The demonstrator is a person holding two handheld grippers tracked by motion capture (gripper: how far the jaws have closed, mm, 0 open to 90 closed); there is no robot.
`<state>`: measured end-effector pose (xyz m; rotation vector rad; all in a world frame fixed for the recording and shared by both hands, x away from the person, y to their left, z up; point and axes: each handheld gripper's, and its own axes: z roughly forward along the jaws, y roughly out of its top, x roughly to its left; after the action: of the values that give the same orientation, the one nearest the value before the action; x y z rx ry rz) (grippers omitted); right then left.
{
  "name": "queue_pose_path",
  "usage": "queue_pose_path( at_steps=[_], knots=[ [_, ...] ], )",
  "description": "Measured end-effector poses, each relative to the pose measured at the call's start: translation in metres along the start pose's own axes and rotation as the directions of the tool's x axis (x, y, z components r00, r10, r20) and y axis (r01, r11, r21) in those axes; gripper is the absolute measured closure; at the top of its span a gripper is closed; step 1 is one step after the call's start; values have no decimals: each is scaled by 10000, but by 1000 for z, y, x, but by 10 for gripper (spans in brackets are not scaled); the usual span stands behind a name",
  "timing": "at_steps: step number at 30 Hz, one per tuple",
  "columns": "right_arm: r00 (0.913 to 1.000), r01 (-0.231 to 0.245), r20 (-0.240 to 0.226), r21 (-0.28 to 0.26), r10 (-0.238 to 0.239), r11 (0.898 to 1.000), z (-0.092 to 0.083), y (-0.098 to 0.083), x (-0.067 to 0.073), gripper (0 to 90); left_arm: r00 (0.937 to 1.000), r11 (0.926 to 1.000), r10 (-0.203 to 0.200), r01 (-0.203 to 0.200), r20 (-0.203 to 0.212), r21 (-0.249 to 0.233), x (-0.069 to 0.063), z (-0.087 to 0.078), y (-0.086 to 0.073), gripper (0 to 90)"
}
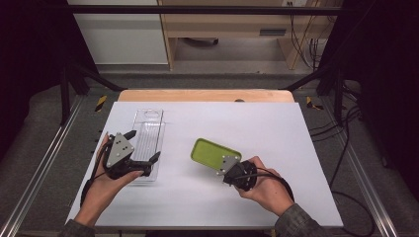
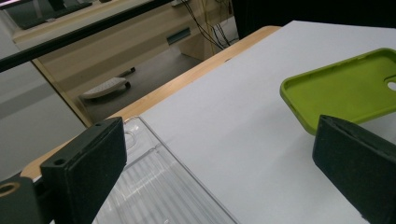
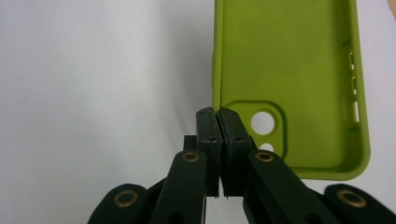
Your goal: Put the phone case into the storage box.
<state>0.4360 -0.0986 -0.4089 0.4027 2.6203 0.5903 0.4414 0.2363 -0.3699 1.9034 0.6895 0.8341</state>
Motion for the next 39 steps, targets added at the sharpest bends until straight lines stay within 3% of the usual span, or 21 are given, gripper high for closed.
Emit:
queue_pose_path(
  at_steps=[8,39],
  knots=[
    [10000,29,79,24,-29,10000,-2,0,2,881,9980,9976,499,-516,385,462,-3,19,9,29],
    [9983,324,485,-137,-317,9994,-10,10,9,880,9898,9883,1243,-1297,693,803,-8,39,32,32]
  ],
)
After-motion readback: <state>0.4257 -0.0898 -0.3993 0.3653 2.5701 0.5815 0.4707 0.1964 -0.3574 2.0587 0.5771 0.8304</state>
